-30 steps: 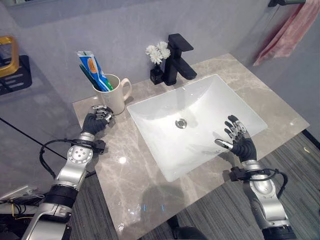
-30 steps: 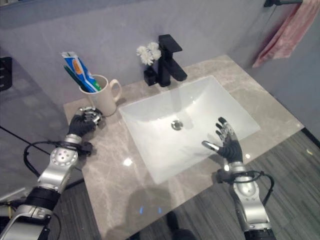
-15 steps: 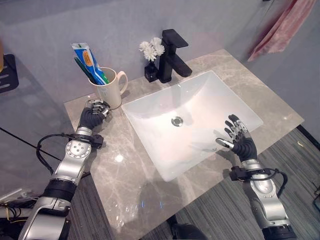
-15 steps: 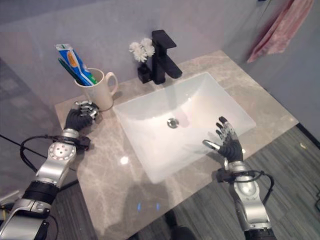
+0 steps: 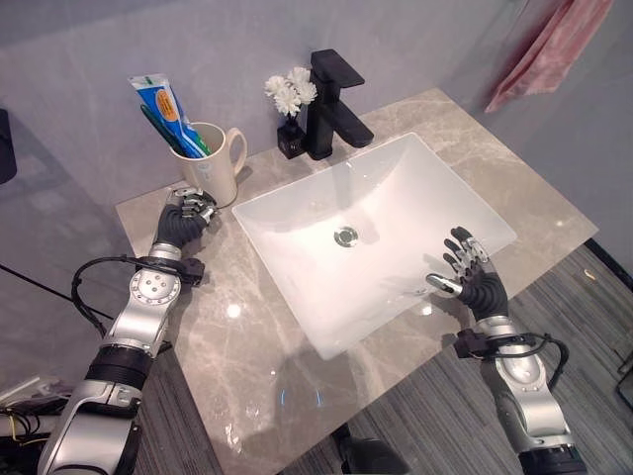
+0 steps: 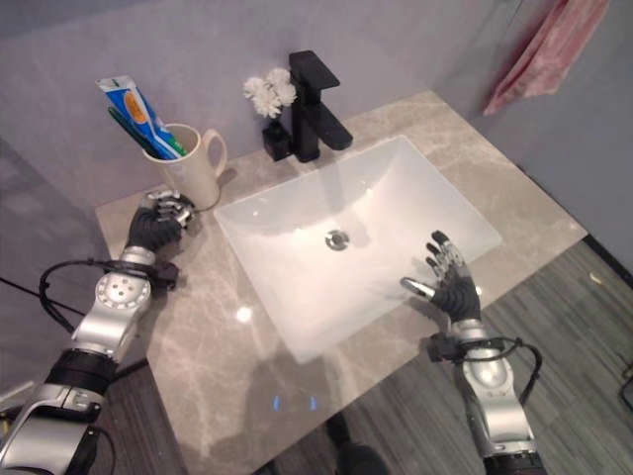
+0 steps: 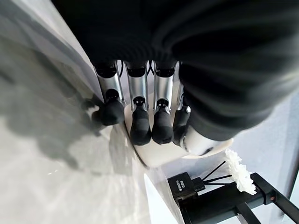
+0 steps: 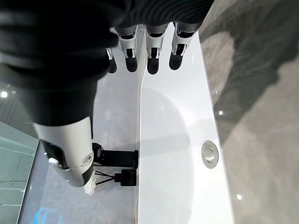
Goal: Put brush and paste in cup on sink, flatten towel.
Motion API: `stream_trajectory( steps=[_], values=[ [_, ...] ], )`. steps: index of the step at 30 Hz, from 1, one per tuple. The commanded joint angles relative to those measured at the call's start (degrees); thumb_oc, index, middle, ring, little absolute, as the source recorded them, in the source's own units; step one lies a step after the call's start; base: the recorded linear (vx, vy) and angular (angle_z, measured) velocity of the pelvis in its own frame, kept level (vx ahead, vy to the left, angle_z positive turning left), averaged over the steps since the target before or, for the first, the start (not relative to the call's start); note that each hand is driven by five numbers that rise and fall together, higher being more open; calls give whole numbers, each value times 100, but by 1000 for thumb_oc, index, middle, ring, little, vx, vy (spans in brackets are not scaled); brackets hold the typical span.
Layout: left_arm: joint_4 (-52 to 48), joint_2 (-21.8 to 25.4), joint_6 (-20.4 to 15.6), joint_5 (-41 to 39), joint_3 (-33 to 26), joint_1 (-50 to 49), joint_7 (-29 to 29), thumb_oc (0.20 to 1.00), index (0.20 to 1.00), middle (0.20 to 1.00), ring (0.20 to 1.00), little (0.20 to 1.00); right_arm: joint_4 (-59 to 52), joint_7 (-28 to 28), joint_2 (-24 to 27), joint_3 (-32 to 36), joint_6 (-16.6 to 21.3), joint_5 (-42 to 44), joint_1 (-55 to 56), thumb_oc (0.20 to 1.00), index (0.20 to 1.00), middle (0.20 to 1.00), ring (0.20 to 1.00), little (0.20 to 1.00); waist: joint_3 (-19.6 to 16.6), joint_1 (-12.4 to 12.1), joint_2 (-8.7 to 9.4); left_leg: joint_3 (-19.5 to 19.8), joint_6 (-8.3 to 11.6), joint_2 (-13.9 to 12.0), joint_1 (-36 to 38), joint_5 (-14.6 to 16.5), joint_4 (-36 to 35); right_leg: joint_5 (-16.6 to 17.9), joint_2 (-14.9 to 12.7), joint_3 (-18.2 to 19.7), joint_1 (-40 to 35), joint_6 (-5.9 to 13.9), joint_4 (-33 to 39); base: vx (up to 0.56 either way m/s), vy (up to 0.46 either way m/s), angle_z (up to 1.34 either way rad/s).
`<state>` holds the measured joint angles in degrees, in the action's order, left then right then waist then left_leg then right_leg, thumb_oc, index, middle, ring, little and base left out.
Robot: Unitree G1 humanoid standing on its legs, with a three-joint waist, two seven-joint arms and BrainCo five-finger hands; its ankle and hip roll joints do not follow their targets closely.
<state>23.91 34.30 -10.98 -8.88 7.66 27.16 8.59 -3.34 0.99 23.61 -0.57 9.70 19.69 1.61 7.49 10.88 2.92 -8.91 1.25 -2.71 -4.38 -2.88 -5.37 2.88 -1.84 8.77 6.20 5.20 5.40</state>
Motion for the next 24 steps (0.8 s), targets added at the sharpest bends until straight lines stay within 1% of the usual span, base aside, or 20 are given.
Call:
stream_trajectory(
  steps=[1,9,24],
  values=[
    [398,353,-185,35,117,553,80,200,200,200,200,200,-170,-21,212,363,383,170,-38,1000,1000,1000,1000,1000,-138,34,97,379,155,-156,325,855,170,-439,-272,-478,9,376,-56,0,0,0],
    [464,479,-195,9,59,723,180,200,200,200,200,200,-141,-25,213,380,390,165,68,1000,1000,1000,1000,1000,-147,85,81,348,157,-152,316,848,144,-428,-274,-450,55,393,-51,0,0,0],
    [580,511,-223,-16,152,1017,229,200,200,200,200,200,-195,-73,234,384,418,195,148,1000,1000,1000,1000,1000,-135,168,69,323,145,-144,312,857,125,-421,-287,-410,108,412,-55,0,0,0]
  ],
)
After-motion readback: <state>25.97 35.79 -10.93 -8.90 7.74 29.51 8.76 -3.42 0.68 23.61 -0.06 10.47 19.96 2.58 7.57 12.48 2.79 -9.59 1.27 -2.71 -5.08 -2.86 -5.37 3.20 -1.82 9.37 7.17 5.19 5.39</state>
